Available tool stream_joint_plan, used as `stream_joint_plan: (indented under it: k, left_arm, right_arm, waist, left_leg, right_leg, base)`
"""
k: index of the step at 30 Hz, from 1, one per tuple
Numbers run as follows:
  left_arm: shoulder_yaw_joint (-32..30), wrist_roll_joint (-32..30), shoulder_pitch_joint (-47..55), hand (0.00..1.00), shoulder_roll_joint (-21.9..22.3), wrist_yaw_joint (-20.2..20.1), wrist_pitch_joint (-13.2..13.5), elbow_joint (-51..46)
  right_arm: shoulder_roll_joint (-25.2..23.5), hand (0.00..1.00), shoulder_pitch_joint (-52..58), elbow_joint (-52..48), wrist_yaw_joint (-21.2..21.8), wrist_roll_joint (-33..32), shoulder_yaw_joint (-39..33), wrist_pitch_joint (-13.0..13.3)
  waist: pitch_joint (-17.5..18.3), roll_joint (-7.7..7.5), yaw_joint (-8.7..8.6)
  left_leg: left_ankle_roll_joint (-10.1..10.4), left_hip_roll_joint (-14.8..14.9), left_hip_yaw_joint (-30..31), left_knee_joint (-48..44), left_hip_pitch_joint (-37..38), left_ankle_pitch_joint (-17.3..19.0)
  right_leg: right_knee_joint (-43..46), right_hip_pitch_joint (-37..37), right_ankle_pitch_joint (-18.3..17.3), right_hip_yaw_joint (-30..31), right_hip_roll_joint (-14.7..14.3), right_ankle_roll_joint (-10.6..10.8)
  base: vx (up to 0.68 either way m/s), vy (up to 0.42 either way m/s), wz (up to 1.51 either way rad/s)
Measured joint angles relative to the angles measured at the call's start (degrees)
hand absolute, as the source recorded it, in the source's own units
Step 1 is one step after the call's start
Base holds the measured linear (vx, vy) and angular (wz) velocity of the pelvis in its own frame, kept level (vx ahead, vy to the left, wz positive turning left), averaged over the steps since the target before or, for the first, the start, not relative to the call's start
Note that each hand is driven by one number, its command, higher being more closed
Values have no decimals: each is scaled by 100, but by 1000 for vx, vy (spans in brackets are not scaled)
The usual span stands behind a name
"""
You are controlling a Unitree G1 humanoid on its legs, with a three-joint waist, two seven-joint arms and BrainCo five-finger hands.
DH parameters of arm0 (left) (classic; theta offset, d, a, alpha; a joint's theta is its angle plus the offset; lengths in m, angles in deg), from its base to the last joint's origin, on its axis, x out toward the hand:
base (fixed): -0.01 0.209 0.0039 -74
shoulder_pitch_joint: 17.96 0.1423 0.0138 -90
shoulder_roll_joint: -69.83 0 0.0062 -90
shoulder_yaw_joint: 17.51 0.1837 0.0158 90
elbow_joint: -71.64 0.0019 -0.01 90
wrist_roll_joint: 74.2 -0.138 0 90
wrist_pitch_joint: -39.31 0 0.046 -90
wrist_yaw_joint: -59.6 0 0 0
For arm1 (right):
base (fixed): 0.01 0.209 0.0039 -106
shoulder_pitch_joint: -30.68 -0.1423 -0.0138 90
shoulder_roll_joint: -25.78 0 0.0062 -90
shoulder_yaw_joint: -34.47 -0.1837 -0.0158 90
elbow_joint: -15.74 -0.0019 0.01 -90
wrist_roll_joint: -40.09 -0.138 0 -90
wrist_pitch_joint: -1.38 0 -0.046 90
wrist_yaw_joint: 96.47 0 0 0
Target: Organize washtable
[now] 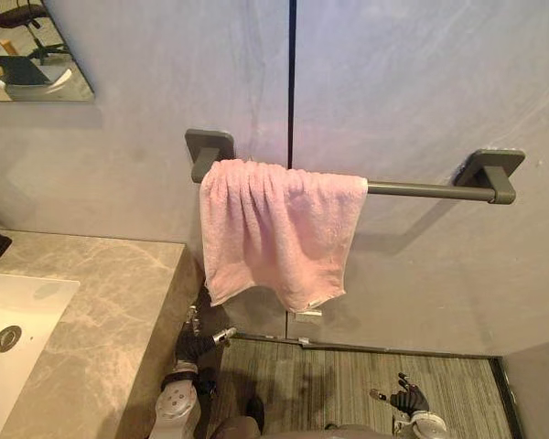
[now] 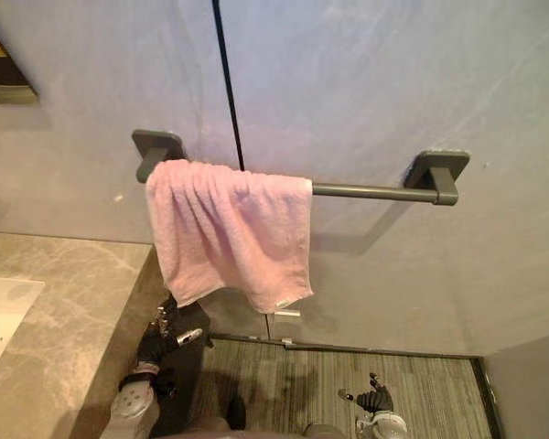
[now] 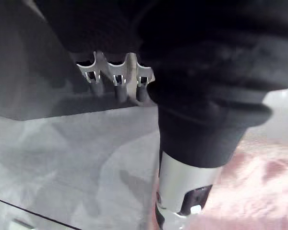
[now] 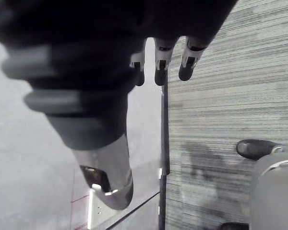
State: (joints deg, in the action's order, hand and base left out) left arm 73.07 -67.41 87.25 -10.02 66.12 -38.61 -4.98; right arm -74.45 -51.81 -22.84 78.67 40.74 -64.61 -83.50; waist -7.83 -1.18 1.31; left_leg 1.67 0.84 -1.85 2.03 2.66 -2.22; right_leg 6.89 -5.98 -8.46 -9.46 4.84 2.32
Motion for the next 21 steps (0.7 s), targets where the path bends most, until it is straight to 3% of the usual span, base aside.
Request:
stream_joint_plan:
  k: [3, 11, 17, 21]
  left_arm:
    - [3, 90, 6, 0, 12, 0, 82, -439]
    - [95, 155, -67, 0, -5, 13, 230, -1015]
    - [159, 149, -341, 0, -62, 140, 231, -1052]
    - [154, 154, -595, 0, -460, 120, 280, -917]
  right_arm:
    - [-21, 0, 78, -135, -3, 6, 0, 3]
    - [-31, 0, 76, -135, -7, 9, 71, 3]
    - [16, 0, 68, -107, -4, 7, 84, 2]
    - [155, 0, 3, -103, 9, 9, 107, 2]
  waist:
    - [6, 0, 112]
    - [13, -7, 113]
    - [97, 23, 81]
    - [168, 55, -56]
  left_leg:
    - [6, 15, 10, 0, 1, -5]
    - [6, 10, 18, 8, 0, -5]
    - [6, 14, 11, 43, -5, -5]
    - [14, 18, -4, 148, 36, -35]
  right_leg:
    - [-1, -6, -2, -9, -14, 1]
    - [-6, -10, -10, -12, -12, 13]
    - [-21, 21, -10, 16, -24, 12]
    - [-70, 24, -5, 46, -41, 6]
  base:
    - [-7, -9, 3]
    - [0, 0, 0]
    - [1, -2, -1]
    - [0, -4, -1]
